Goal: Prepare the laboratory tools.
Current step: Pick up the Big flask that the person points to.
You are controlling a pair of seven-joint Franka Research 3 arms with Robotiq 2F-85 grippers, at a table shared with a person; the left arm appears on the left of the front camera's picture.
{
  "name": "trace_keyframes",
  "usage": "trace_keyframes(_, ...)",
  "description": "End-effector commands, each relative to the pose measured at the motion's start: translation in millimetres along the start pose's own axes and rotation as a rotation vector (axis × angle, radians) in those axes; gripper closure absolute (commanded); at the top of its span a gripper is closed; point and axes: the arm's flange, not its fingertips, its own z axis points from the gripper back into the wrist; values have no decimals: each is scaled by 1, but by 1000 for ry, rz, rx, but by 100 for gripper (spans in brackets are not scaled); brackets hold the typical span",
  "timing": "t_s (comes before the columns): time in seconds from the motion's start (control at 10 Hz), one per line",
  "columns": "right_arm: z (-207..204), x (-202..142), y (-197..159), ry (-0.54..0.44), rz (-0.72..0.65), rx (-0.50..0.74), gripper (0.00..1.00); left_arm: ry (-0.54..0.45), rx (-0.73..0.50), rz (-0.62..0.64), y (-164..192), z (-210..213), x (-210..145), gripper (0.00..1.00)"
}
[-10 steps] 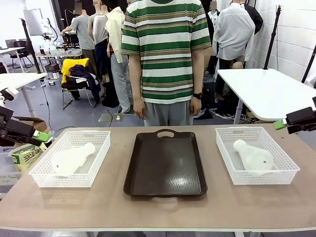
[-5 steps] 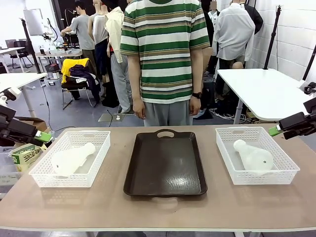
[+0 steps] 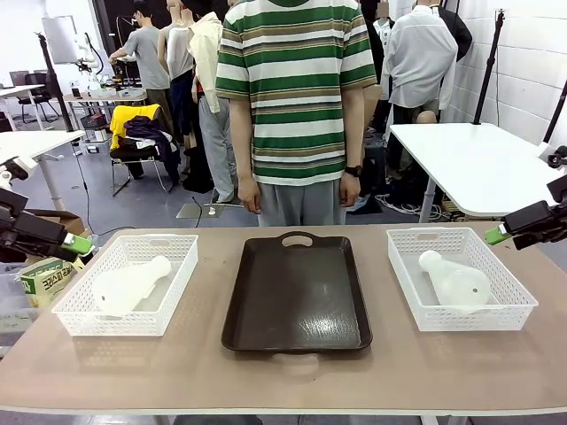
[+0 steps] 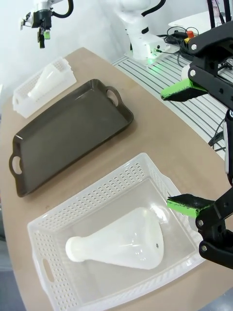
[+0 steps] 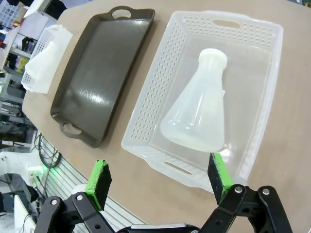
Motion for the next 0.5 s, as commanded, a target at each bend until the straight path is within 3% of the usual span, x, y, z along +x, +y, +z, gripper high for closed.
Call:
trace_keyframes(0.0, -3, 0, 0, -4, -2, 19, 0, -2, -10, -7, 2, 0, 0, 0)
trace_keyframes(0.4, -3, 0, 0, -4, -2, 19, 0, -2, -10, -7, 2, 0, 0, 0)
